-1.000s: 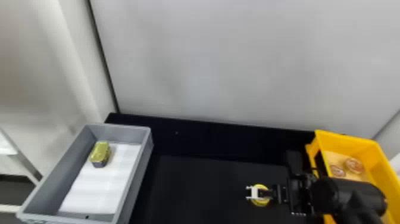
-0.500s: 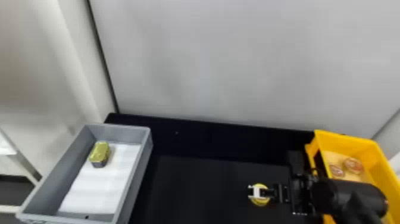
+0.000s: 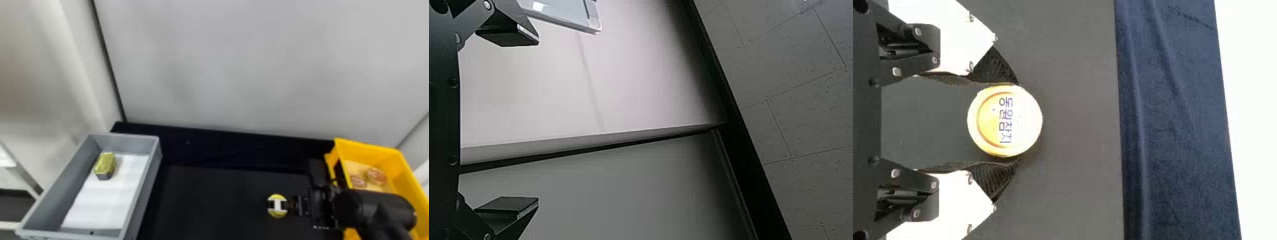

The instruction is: Pick up the round yellow can and place it in the yellow rectangular box

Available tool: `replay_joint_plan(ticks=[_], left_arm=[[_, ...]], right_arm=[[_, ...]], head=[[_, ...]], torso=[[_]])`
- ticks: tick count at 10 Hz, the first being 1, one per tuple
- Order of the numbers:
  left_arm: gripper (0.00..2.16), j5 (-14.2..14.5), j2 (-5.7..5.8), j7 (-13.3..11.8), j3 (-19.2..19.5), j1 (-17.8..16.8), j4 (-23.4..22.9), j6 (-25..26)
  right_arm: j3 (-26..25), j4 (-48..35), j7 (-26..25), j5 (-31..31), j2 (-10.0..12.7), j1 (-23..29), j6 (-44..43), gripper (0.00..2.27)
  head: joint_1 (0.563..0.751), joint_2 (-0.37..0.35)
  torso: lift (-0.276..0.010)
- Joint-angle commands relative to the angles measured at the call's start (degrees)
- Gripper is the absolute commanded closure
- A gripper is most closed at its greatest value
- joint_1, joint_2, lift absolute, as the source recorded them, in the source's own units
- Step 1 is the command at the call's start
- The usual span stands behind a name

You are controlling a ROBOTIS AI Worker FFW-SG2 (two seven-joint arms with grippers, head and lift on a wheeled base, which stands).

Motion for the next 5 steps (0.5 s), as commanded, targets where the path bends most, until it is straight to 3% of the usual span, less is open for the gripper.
replay_joint_plan(ticks=[1,5], left_arm=[[0.14,0.0,0.0,0.0,0.2,0.2,-0.2,0.1],[0.14,0.3,0.18,0.0,0.2,0.4,-0.2,0.1]], right_arm=[[-0.9,-3.5,-0.8,-1.3,0.5,1.2,2.2,0.61],[-4.6,-15.2,-11.3,-10.4,1.2,3.1,10.0,0.61]], head=[[0.694,-0.078],[0.694,-0.078]], torso=[[-0.006],[-0.006]])
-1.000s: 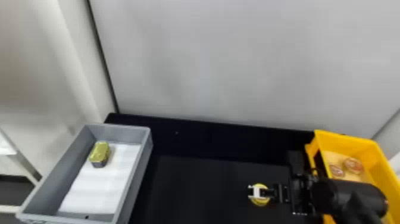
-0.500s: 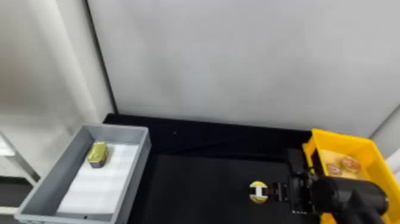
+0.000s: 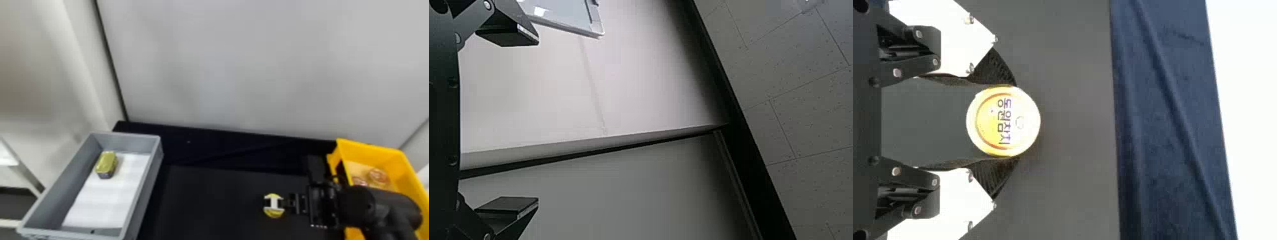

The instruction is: Pick up the round yellow can and place it in the yellow rectangular box

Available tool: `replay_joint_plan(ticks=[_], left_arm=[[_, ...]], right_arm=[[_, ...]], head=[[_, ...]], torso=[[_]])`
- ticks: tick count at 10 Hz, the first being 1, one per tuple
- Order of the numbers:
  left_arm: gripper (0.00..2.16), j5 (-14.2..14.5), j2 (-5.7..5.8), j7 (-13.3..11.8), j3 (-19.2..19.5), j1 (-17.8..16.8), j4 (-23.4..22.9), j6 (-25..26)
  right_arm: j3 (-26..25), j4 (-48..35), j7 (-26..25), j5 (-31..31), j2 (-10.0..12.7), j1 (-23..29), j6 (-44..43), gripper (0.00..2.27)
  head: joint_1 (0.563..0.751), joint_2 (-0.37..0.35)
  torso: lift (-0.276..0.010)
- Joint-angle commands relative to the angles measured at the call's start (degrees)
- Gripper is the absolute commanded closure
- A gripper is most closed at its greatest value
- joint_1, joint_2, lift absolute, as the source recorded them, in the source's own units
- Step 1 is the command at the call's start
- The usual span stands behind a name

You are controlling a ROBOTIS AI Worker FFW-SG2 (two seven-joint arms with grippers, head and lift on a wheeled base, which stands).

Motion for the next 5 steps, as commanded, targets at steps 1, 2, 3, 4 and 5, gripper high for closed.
replay_joint_plan(ticks=[1,2,3,4,5], left_arm=[[0.14,0.2,0.14,0.0,0.0,0.0,0.0,0.0],[0.14,0.2,0.23,0.0,-0.1,0.0,0.0,0.1],[0.14,0.2,0.23,0.0,-0.2,-0.1,0.0,0.2],[0.14,0.2,0.23,0.0,-0.2,-0.1,0.0,0.2],[0.14,0.2,0.23,0.0,-0.3,-0.2,0.0,0.3]], right_arm=[[-1.8,-6.7,-3.6,-4.3,-0.1,0.2,4.0,0.61],[-3.4,-9.6,-5.6,-5.8,-0.1,0.2,6.0,0.61],[-5.0,-12.0,-7.5,-7.6,-0.3,0.1,7.4,0.61],[-6.1,-14.2,-9.9,-9.4,-0.6,-0.2,9.0,0.61],[-7.4,-15.8,-10.7,-9.6,-0.7,-0.6,10.0,0.61]], head=[[0.694,-0.078],[0.694,-0.078],[0.694,-0.078],[0.694,-0.078],[0.694,-0.078]], torso=[[-0.006],[-0.006],[-0.006],[-0.006],[-0.006]])
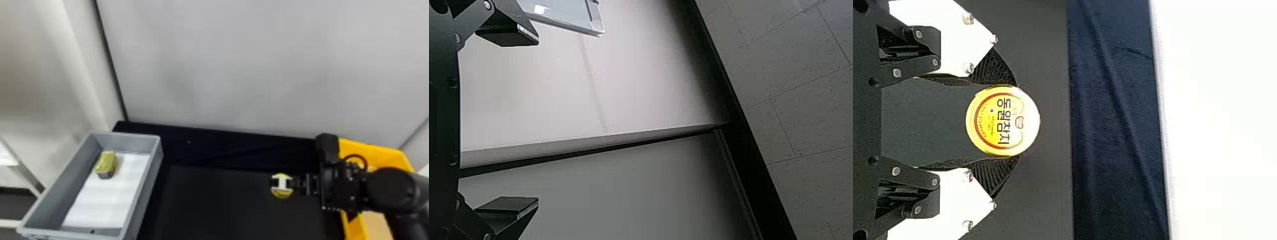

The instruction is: Pick up the round yellow can and place it in the yellow rectangular box

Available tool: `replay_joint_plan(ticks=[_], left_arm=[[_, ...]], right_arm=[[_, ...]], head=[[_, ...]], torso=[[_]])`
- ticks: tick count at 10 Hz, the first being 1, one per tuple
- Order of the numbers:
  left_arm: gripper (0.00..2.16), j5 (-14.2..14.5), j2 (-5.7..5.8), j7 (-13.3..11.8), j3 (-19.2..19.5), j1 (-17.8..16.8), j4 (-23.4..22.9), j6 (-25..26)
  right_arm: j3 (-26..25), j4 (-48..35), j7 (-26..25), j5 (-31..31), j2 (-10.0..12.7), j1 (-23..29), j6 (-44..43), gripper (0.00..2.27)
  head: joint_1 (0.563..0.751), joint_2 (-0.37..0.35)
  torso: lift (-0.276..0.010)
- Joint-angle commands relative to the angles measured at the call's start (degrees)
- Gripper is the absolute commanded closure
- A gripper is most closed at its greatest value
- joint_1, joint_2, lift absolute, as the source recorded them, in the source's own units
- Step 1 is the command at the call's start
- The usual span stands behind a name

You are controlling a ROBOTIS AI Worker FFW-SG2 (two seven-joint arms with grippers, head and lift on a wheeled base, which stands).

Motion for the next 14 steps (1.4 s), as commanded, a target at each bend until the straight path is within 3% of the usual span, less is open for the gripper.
replay_joint_plan(ticks=[1,9,14], left_arm=[[0.14,0.0,0.0,0.0,-0.1,-0.1,0.0,0.2],[0.14,-0.2,0.18,0.0,-0.2,-0.3,-0.3,1.0],[0.14,-0.3,0.26,-0.2,0.2,-0.3,-0.8,1.7]], right_arm=[[-3.5,-4.4,-1.7,-1.2,-0.4,-0.8,2.4,0.61],[-16.9,-7.9,-4.7,-1.3,-5.3,-0.8,2.8,0.61],[-24.3,-5.8,-4.7,-2.1,-5.9,2.5,-1.8,0.61]], head=[[0.694,-0.078],[0.694,-0.078],[0.694,-0.078]], torso=[[-0.006],[-0.006],[-0.006]])
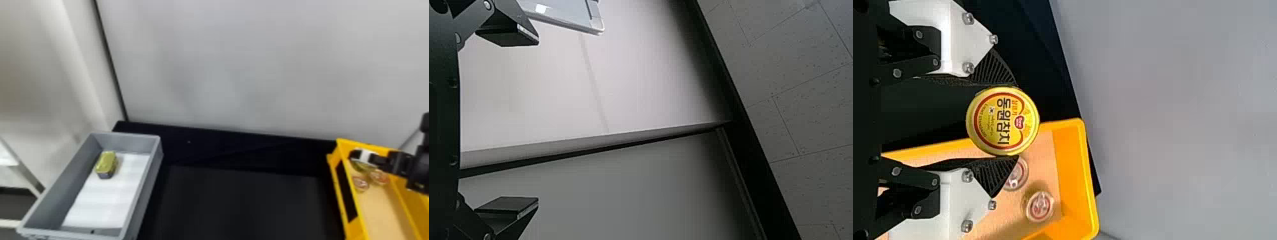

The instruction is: Pick up the round yellow can and place it in the yellow rectangular box

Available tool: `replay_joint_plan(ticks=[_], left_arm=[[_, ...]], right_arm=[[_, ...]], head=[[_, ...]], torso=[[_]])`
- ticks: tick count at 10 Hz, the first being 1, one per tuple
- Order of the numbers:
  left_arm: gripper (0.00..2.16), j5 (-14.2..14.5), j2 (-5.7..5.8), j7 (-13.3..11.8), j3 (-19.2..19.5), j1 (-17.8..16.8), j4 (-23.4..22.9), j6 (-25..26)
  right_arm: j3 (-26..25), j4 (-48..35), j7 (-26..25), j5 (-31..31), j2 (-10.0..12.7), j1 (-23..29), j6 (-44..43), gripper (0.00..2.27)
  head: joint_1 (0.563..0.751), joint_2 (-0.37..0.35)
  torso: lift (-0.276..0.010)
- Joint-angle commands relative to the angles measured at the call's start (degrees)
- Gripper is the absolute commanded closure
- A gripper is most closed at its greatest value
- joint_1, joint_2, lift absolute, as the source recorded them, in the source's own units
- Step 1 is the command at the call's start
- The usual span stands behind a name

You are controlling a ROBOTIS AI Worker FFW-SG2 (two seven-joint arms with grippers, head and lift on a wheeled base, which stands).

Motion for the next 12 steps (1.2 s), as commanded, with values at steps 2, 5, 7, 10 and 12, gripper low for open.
replay_joint_plan(ticks=[2,5,7,10,12], left_arm=[[0.14,0.0,0.0,-0.2,0.2,0.0,-0.2,0.3],[0.14,-0.1,0.0,-0.4,0.4,0.0,-0.4,0.3],[0.14,-0.1,0.0,-0.5,0.7,0.1,-0.5,0.3],[0.14,-0.1,0.0,-0.5,0.7,0.2,-0.6,0.3],[0.14,-0.1,-0.09,-0.5,0.7,0.2,-0.6,0.3]], right_arm=[[-4.2,1.7,0.0,-0.2,-1.3,1.6,-1.9,0.61],[-6.5,5.8,0.9,-0.3,-2.8,3.2,-4.8,0.61],[-6.8,10.0,4.0,-0.3,-3.8,4.6,-9.6,0.61],[-6.7,14.7,6.0,-0.3,-4.7,5.4,-12.8,0.61],[-6.7,17.5,8.3,1.0,-5.1,5.6,-15.0,0.61]], head=[[0.694,-0.078],[0.694,-0.078],[0.694,-0.078],[0.694,-0.078],[0.694,-0.078]], torso=[[-0.006],[-0.006],[-0.006],[-0.006],[-0.006]])
